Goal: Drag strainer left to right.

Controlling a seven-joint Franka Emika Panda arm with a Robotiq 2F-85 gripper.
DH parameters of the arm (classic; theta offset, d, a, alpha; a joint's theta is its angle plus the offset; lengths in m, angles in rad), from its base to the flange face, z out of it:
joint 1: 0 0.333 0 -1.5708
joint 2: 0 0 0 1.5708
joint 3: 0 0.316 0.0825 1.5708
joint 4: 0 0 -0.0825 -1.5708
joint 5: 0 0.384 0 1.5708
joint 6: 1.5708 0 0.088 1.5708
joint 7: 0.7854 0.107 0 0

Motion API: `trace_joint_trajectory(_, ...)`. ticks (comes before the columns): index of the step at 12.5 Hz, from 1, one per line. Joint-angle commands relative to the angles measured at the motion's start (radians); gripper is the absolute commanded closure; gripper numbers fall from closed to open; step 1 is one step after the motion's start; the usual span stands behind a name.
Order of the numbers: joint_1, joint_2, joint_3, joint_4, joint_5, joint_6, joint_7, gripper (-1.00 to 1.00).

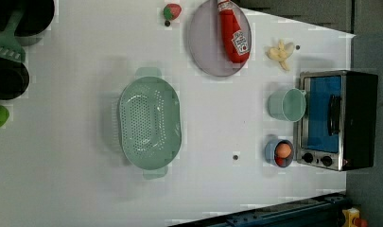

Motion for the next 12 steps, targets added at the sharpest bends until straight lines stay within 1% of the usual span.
trace_joint_trajectory(1,0.079,0.085,0.154,-0.032,0.019,-0.002,0.269,-1.0)
trace_joint_trajectory(4,0.08,0.155,0.284,-0.064,0.018,0.094,0.62,-1.0)
trace_joint_trajectory(7,0.082,0.247,0.38,-0.145,0.007,0.288,0.945,-1.0)
trace_joint_trajectory(9,0.086,0.309,0.411,-0.22,-0.02,0.442,1.073,-1.0)
trace_joint_trajectory(12,0.097,0.41,0.416,-0.321,-0.024,0.656,1.12,-1.0)
